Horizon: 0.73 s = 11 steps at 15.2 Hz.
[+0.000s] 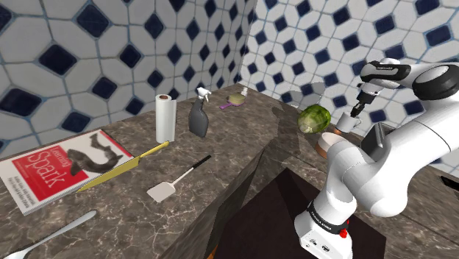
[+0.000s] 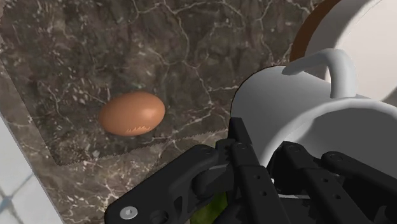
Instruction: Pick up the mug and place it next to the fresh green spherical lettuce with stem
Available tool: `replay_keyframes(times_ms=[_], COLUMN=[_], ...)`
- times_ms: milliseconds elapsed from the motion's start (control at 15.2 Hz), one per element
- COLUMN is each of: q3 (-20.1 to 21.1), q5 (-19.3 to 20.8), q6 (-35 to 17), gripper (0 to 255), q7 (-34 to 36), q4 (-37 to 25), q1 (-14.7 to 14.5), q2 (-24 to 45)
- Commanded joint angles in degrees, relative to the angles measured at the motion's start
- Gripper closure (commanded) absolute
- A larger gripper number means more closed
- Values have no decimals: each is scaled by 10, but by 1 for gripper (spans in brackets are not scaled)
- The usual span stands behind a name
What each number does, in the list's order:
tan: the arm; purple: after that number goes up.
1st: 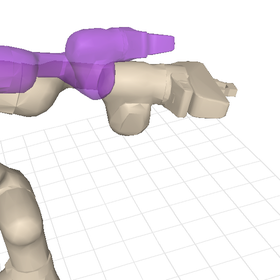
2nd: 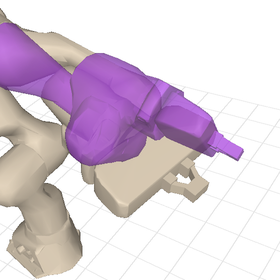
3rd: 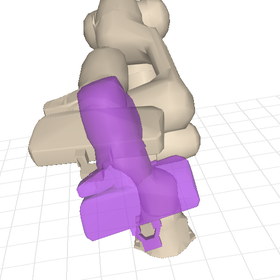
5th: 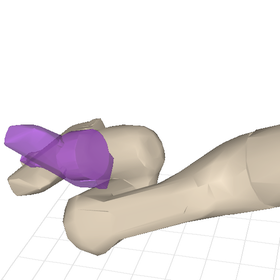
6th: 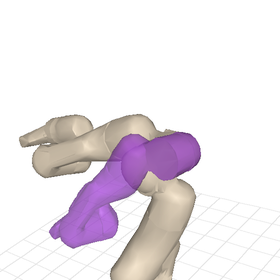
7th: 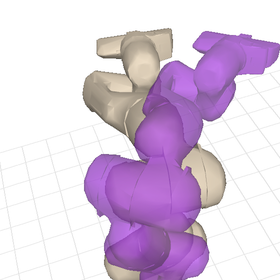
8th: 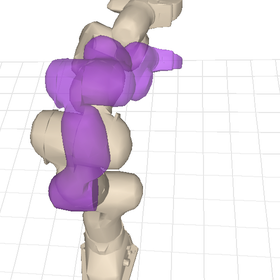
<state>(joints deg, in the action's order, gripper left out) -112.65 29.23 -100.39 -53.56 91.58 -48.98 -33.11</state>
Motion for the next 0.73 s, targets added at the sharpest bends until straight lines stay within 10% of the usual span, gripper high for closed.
replay_keyframes(times_ms=[0, 660], q3=[-2, -26], q5=[4, 32], q6=[-14, -73], gripper=[255, 255], q7=[3, 20], q4=[13, 58], q1=[2, -4], q2=[-3, -29])
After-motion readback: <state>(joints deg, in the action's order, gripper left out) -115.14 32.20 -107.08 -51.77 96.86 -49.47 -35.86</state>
